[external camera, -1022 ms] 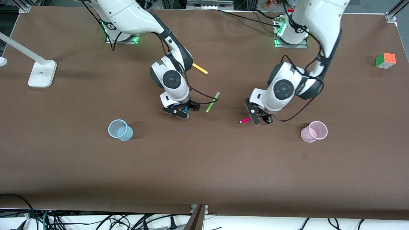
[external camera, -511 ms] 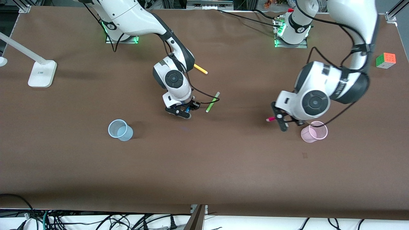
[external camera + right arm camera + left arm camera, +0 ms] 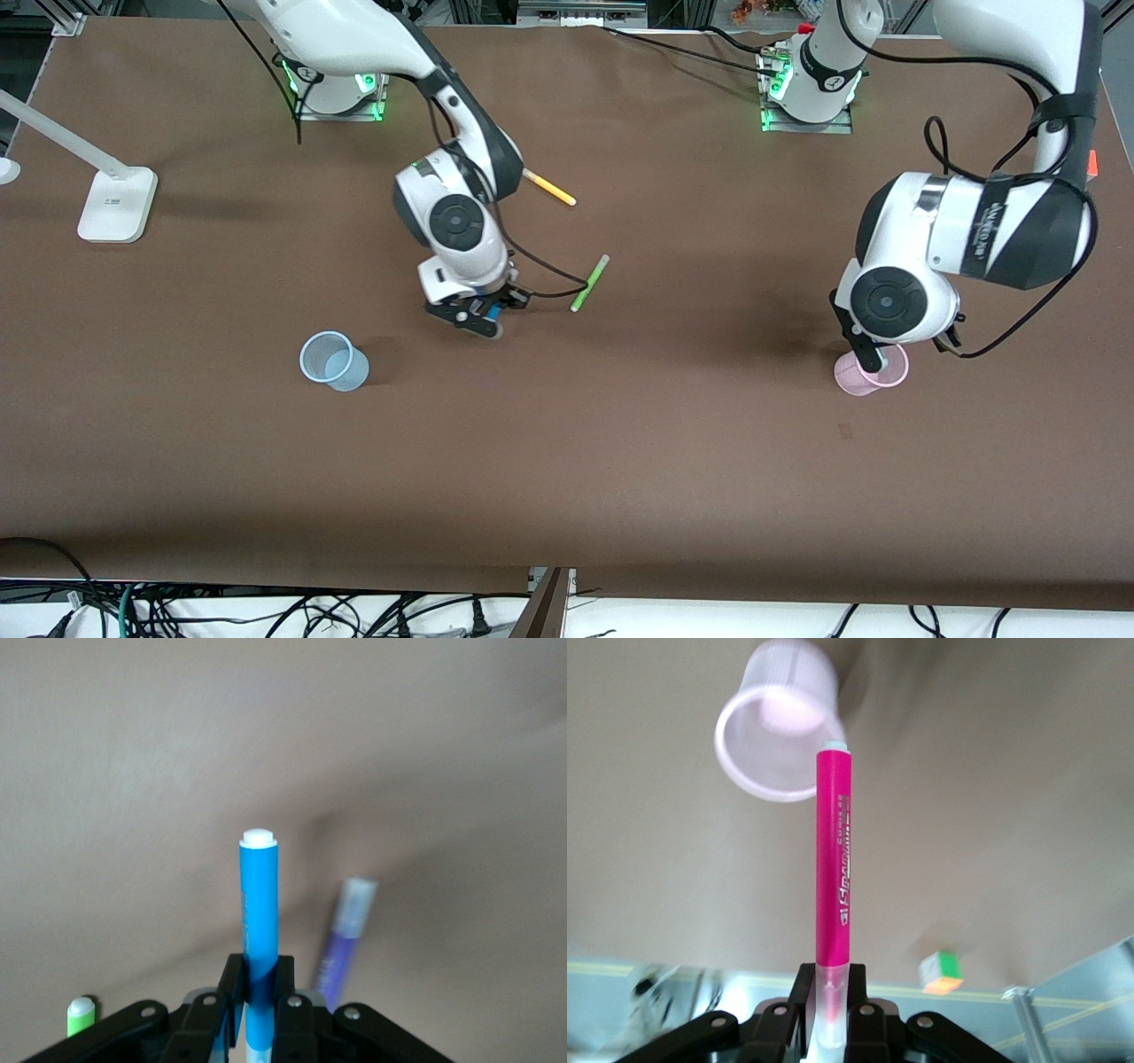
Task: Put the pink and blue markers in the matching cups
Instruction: 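Carry the pink marker to the pink cup with the left gripper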
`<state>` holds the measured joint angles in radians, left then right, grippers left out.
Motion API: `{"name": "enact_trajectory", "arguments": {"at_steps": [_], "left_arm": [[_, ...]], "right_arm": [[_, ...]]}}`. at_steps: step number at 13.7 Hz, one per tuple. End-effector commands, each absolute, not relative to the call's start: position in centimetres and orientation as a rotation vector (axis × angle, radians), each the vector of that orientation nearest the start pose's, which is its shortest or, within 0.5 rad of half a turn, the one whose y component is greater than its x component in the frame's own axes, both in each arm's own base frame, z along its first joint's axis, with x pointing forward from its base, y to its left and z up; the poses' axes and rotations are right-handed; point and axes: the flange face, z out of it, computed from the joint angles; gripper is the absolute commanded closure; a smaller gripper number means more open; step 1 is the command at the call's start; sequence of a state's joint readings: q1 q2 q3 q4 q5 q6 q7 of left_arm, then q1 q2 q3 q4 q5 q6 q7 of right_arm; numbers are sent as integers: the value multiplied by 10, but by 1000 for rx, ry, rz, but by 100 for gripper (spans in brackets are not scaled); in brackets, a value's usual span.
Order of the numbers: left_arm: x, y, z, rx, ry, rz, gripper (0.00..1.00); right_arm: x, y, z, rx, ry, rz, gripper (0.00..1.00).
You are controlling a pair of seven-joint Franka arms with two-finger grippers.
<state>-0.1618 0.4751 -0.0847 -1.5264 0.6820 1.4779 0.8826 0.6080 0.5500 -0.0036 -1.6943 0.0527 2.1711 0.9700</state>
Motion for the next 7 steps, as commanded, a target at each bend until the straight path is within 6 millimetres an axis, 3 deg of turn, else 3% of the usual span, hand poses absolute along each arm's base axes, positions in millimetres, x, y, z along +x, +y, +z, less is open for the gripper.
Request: {"name": "enact_trajectory", "arguments": {"at_steps": [1, 2, 4, 7], "left_arm": [[649, -68, 355, -1884, 1417, 976, 100], [653, -65, 344, -1852, 1377, 979, 100], [653, -65, 326, -1839, 1299, 968, 100], [653, -69, 298, -1829, 1257, 971, 100]], "right_arm": [[578, 332, 332, -3061, 579, 288, 100], [590, 312, 348, -3035, 539, 360, 100], [621, 251, 381, -2964, 537, 454, 100], [646, 161, 393, -2733, 576, 590, 100]]}}
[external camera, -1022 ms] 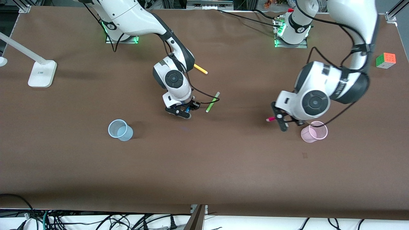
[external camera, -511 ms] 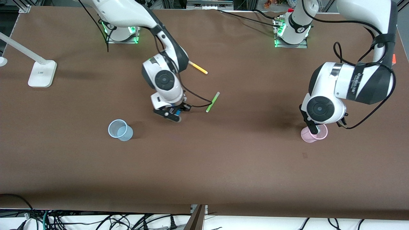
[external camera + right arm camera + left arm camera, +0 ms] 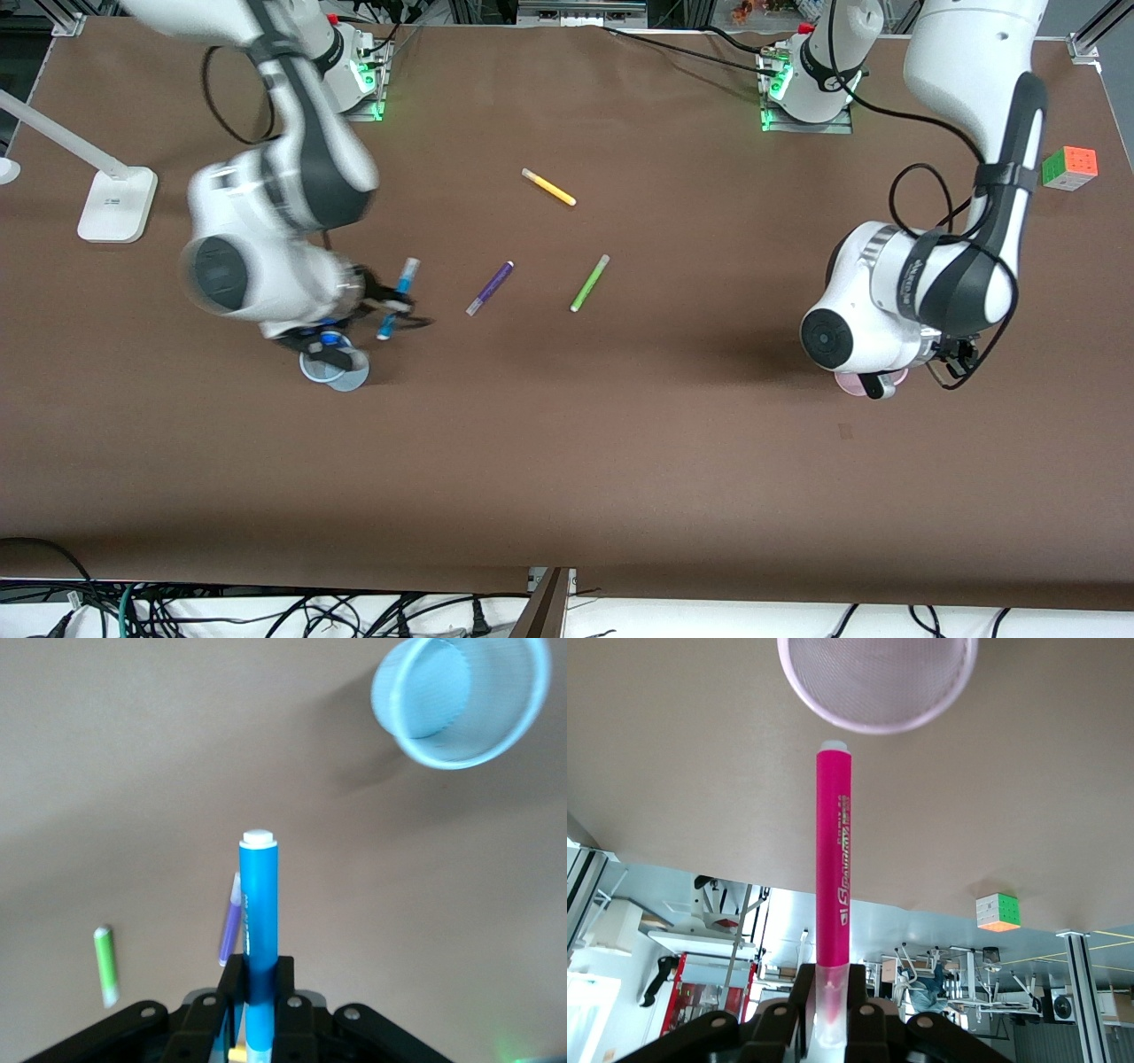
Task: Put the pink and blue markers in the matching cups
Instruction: 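Drop the pink marker in the pink cup while the right gripper drops blue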
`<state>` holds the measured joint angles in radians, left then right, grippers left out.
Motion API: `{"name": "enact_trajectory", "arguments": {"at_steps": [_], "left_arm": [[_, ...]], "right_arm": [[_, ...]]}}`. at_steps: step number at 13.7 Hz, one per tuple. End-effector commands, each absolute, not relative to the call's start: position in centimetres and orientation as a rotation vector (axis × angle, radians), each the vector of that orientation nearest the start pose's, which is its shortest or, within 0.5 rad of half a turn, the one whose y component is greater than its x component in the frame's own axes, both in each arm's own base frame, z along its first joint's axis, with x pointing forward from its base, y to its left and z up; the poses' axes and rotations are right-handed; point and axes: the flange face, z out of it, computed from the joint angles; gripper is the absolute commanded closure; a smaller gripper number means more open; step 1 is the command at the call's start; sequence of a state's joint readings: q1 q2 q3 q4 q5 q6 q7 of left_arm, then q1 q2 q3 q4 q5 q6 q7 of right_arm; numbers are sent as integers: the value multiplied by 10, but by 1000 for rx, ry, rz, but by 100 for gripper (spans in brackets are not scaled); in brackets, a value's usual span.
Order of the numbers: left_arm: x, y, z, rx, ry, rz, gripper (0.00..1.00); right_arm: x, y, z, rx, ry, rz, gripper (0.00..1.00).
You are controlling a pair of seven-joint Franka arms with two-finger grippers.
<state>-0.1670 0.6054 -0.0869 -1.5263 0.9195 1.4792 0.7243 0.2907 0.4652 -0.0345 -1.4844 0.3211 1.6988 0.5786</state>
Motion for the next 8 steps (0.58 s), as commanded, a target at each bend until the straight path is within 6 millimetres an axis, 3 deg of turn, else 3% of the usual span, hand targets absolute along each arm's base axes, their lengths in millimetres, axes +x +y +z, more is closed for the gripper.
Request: {"name": "enact_trajectory", "arguments": {"at_steps": [1, 4, 5, 6, 8], "left_arm": [[654, -72, 293, -1826, 1266, 966, 100], [653, -81, 287, -1822, 1287, 953, 100], [651, -83, 286, -1833, 1290, 956, 69], [650, -83, 286, -1830, 1295, 968, 1], [649, -96, 288, -1819, 1301, 952, 0]], "right_arm": [[652, 138, 389, -2644, 594, 621, 100], [660, 75, 360, -2463, 699, 723, 100], [662, 55, 346, -2386, 742, 768, 100], [662, 38, 330, -2302, 773, 820, 100], [662, 11, 299, -2169, 785, 875, 100]]}}
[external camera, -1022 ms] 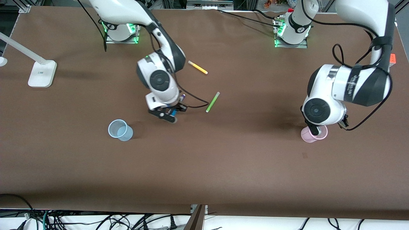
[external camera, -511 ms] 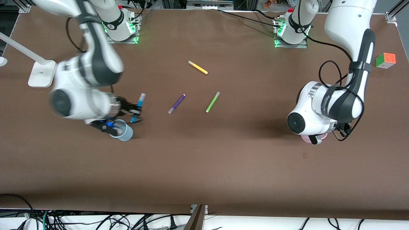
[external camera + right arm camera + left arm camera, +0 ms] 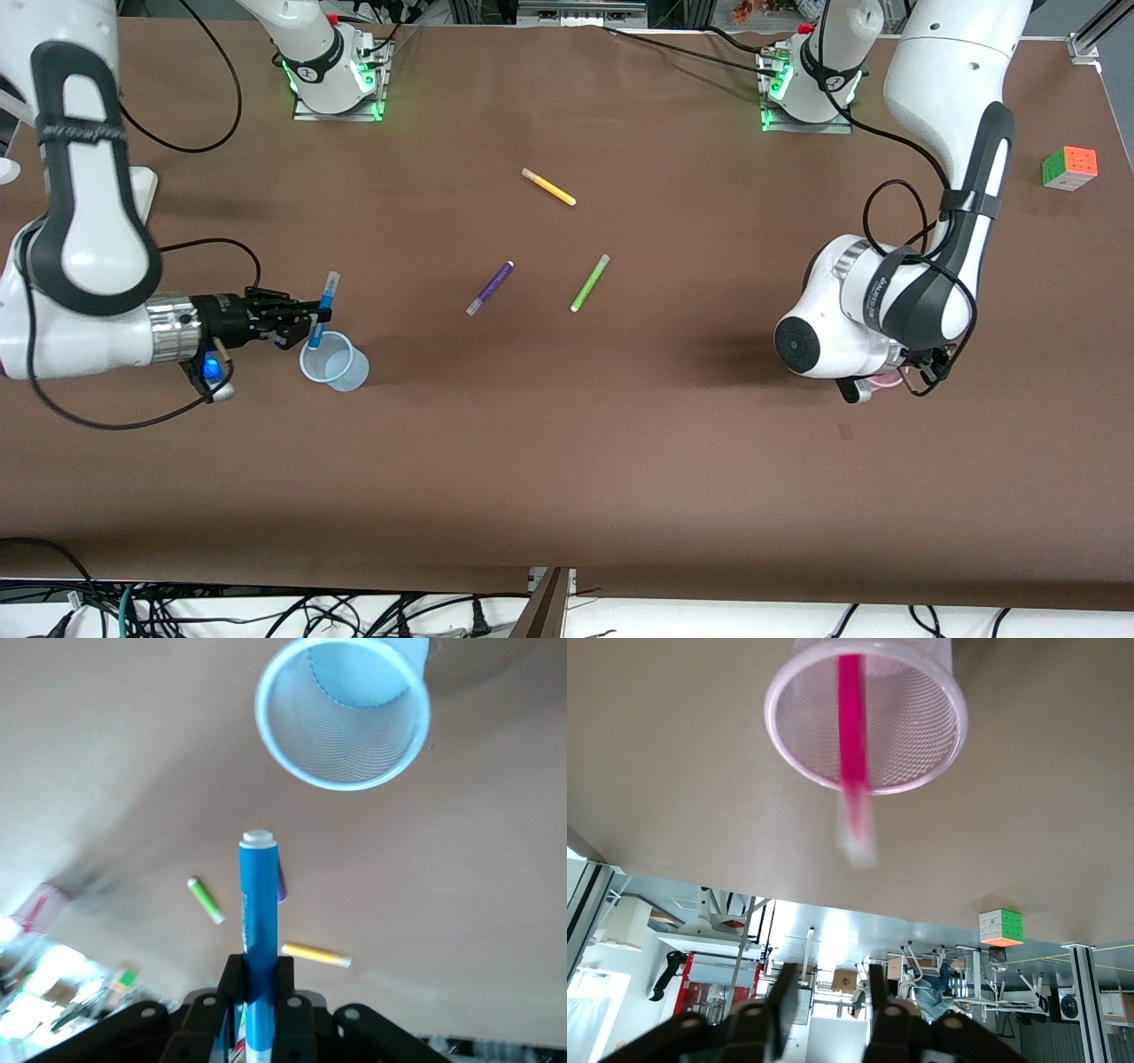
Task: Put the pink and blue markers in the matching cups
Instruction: 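Drop the pink marker in the pink cup while the right gripper drops blue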
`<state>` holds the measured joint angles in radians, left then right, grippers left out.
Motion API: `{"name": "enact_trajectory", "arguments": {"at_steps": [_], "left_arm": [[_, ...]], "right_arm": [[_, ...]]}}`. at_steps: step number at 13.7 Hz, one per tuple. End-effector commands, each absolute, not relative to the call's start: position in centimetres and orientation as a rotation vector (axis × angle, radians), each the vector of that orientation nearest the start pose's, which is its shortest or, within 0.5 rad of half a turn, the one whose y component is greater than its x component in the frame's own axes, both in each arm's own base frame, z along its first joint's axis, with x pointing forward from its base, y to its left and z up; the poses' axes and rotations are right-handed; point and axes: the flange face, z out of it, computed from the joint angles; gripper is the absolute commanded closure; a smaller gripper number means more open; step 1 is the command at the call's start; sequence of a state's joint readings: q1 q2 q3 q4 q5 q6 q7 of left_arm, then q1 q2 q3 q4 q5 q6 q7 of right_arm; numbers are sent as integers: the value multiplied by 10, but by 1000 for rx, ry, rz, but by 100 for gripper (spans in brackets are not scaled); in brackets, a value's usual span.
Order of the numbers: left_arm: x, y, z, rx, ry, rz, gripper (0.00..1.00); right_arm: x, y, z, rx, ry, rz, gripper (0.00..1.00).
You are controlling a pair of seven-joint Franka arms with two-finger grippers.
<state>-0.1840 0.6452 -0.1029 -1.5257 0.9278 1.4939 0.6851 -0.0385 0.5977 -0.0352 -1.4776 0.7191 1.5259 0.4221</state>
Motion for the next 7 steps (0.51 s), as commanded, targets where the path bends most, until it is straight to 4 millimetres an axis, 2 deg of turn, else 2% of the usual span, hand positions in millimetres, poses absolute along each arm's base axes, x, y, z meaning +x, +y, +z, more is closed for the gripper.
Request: {"name": "enact_trajectory", "arguments": {"at_steps": [1, 3, 5, 7], "left_arm": [[650, -97, 290, -1820, 1298, 946, 0], [650, -99, 306, -1854, 1292, 920, 0], [646, -98, 335, -2005, 1287, 869, 0], [655, -98, 373, -2193, 1261, 772, 0]], "right_arm": [[661, 3, 285, -2118, 785, 893, 100], [659, -10, 260, -2020, 782, 918, 100], [655, -20, 235, -1977, 756, 935, 100], [655, -19, 230, -1961, 750, 934, 100]]}}
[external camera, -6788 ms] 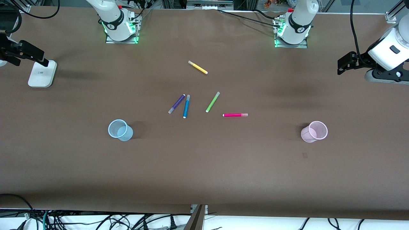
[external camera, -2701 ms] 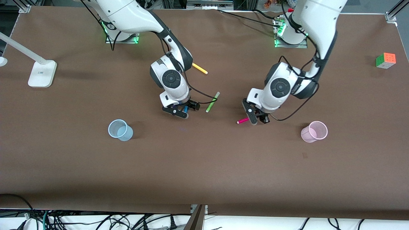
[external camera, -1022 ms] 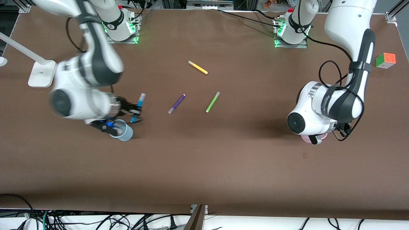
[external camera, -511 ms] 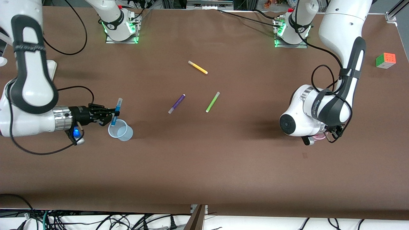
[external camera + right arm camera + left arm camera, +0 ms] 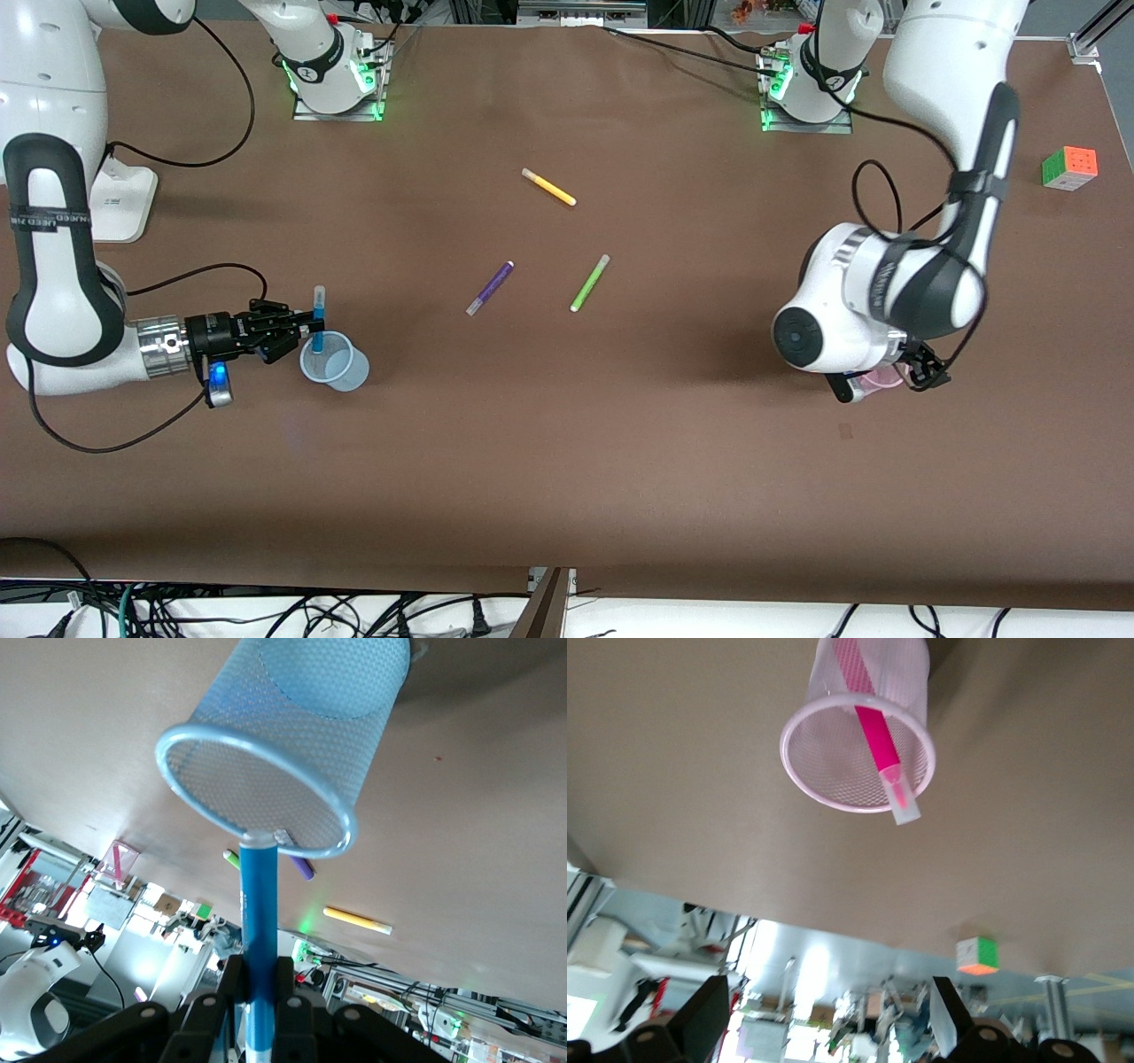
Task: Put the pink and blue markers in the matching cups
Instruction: 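Open both grippers and lift them away from the cups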
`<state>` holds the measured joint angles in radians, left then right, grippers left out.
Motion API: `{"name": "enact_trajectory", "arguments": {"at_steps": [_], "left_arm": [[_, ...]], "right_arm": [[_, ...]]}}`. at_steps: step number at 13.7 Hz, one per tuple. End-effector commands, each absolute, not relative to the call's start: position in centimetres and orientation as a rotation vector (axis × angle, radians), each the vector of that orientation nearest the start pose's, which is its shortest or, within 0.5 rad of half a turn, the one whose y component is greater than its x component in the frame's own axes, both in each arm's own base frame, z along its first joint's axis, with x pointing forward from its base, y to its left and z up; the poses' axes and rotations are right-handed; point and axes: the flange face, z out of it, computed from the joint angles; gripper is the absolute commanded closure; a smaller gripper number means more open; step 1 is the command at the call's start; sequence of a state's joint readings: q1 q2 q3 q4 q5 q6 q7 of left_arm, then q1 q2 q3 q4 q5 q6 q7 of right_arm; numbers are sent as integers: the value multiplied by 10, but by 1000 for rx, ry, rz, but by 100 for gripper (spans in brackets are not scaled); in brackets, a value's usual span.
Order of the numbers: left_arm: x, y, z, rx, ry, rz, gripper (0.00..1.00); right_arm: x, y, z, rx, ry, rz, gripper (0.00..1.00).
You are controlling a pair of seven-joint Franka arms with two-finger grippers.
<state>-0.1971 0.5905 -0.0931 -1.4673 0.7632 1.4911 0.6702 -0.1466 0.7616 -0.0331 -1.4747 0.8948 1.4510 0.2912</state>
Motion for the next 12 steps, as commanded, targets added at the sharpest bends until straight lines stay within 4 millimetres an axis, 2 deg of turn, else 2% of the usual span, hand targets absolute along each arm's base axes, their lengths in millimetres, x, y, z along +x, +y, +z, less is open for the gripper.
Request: {"name": "enact_trajectory", "arguments": {"at_steps": [1, 2, 3, 4, 5, 6, 7, 8, 10, 11, 12], "left_arm": [[657, -88, 393, -2294, 1208, 738, 0], [656, -82, 411, -2401, 1122, 710, 0], [656, -74, 427, -2510, 999, 674, 0], [654, -68, 445, -2591, 892, 650, 0], [651, -69, 460, -2653, 807, 631, 0], [646, -70, 483, -2705, 705, 583, 0], [643, -67, 505, -2735, 577, 526, 0], [638, -67, 524, -2781, 465, 473, 0], [631, -49, 555, -2915, 321, 413, 0], [624, -33, 579, -2985, 275, 353, 0], [614, -22, 597, -3044, 233, 302, 0]], "right_arm": [[655, -20, 229, -1961, 750, 934, 100], [654, -19, 221, -1956, 755, 945, 91], [654, -22, 219, -1946, 762, 945, 62], [654, -23, 218, -1942, 764, 945, 41], [654, -23, 219, -1942, 764, 946, 21], [654, -23, 220, -1943, 762, 946, 10], [654, -23, 222, -1943, 759, 947, 2], [657, -22, 232, -1946, 753, 945, 2], [672, -22, 283, -1998, 671, 957, 2], [676, -26, 305, -2041, 663, 962, 2], [680, -31, 338, -2093, 658, 934, 2]]}}
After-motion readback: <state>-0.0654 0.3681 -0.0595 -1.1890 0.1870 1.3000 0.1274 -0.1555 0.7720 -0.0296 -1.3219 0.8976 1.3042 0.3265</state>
